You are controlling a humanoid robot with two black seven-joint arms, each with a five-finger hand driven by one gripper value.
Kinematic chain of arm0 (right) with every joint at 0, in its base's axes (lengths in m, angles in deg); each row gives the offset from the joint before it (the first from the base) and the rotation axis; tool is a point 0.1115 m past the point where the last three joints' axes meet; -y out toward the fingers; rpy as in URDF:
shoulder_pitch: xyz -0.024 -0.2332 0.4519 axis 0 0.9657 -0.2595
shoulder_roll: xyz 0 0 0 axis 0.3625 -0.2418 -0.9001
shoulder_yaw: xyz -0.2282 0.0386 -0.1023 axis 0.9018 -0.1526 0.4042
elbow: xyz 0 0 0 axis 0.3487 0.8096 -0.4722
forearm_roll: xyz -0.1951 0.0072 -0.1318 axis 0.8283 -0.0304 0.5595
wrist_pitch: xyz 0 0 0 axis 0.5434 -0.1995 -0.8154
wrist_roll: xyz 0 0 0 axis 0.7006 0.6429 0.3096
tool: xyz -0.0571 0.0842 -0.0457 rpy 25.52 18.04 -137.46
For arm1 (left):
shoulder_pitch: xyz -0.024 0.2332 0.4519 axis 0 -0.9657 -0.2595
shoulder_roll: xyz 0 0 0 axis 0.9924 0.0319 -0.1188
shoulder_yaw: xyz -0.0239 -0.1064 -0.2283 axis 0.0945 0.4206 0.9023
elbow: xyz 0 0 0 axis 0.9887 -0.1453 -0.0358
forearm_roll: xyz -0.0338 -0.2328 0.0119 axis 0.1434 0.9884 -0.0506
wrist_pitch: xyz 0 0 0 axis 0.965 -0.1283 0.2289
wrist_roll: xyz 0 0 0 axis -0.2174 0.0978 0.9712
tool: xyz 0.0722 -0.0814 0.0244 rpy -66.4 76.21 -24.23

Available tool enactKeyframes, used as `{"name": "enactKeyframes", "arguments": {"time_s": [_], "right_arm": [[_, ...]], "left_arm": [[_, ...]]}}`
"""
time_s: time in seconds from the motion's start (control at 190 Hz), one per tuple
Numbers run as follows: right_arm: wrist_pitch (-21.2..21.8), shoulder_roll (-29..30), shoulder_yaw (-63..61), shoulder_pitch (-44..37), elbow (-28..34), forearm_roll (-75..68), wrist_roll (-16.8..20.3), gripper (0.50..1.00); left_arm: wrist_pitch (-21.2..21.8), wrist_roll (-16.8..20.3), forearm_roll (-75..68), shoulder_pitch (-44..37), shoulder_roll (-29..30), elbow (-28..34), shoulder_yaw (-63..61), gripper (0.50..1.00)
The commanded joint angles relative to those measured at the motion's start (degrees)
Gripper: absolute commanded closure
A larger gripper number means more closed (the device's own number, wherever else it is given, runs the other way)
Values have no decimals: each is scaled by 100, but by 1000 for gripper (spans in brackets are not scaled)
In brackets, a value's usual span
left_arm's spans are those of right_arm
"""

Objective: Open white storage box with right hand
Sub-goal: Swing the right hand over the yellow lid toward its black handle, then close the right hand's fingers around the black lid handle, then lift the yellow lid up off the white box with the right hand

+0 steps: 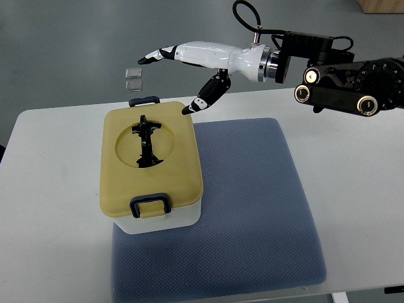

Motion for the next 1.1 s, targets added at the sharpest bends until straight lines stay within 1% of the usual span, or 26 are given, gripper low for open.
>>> {"name": "enactKeyframes", "arguments": {"time_s": [0.0, 0.163, 0.696, 0.801, 0.833, 0.859, 0.949, 0.965, 0.981, 0.996, 1.002, 1.007, 1.012, 1.018, 1.023, 1.028, 1.033, 1.039, 1.049, 1.065, 1.07, 1.076, 1.081, 1.086, 1.091, 1.097], "right_arm": [[-95, 99, -29, 148, -49, 3, -4, 574], [-341, 345, -38, 324, -163, 12, -75, 576], [-754, 1400, -65, 702, -831, 12, -83, 579], [-878, 1576, -65, 772, -954, 12, -83, 589], [-913, 1620, -65, 790, -989, 12, -83, 605], [-939, 1655, -65, 790, -1016, 3, -83, 638], [-974, 1708, -65, 834, -1051, 3, -83, 691], [-983, 1716, -65, 834, -1060, -6, -83, 711], [-983, 1716, -65, 834, -1060, -6, -83, 720], [-983, 1725, -56, 834, -1060, -6, -83, 750], [-983, 1725, -56, 834, -1060, -6, -83, 750], [-983, 1725, -56, 834, -1060, -6, -75, 770], [-983, 1725, -56, 834, -1060, -6, -75, 771], [-983, 1725, -56, 842, -1060, -6, -75, 789], [-983, 1725, -56, 842, -1060, -6, -75, 789], [-992, 1725, -56, 842, -1060, -6, -75, 811], [-992, 1725, -56, 842, -1060, -6, -75, 812], [-992, 1725, -56, 834, -1060, -6, -75, 834], [-992, 1725, -56, 834, -1060, -6, -75, 834], [-992, 1716, -56, 834, -1060, -6, -75, 867], [-992, 1716, -56, 834, -1060, -6, -75, 867], [-1000, 1716, -56, 834, -1060, -6, -75, 883], [-1001, 1716, -56, 834, -1060, -6, -75, 883], [-1009, 1716, -56, 834, -1060, -6, -75, 899], [-1009, 1716, -56, 834, -1060, -6, -75, 899], [-1009, 1716, -56, 842, -1060, -6, -75, 916]], "left_arm": [[-6, -2, 5, -6, 0, 0, 1, 500], [-6, -11, -4, -6, 0, 0, -8, 500], [-6, -11, 5, -6, 0, 0, 1, 500], [3, -11, 5, -24, 0, 0, -8, 500], [-6, -11, 5, -24, 0, 0, -8, 500], [3, -11, 5, -24, 0, 0, 1, 500], [-6, -11, 5, -33, 0, 0, 1, 500], [-6, -11, 5, -33, 0, 0, -8, 500], [-6, -11, 5, -33, 0, 0, -8, 500], [-6, -11, 5, -33, 0, 0, -8, 500], [-6, -11, 5, -33, 0, 0, -8, 500], [-6, -11, 5, -33, 0, 0, -8, 500], [-6, -11, 5, -33, 0, 0, -8, 500], [3, -11, 5, -33, 0, 0, 1, 500], [3, -11, 5, -33, 0, 0, 1, 500], [-6, -11, 5, -33, 0, 0, -8, 500], [-6, -11, 5, -33, 0, 0, -8, 500], [-6, -11, 5, -33, 0, 0, -8, 500], [-6, -11, 5, -33, 0, 0, -8, 500], [-6, -11, 5, -33, 0, 0, -8, 500], [-6, -11, 5, -33, 0, 0, -8, 500], [-6, -11, 5, -33, 0, 0, -8, 500], [-6, -11, 5, -33, 0, 0, -8, 500], [-6, -11, 5, -33, 0, 0, -8, 500], [-6, -11, 5, -33, 0, 0, -8, 500], [3, -11, 5, -33, 0, 0, -8, 500]]}}
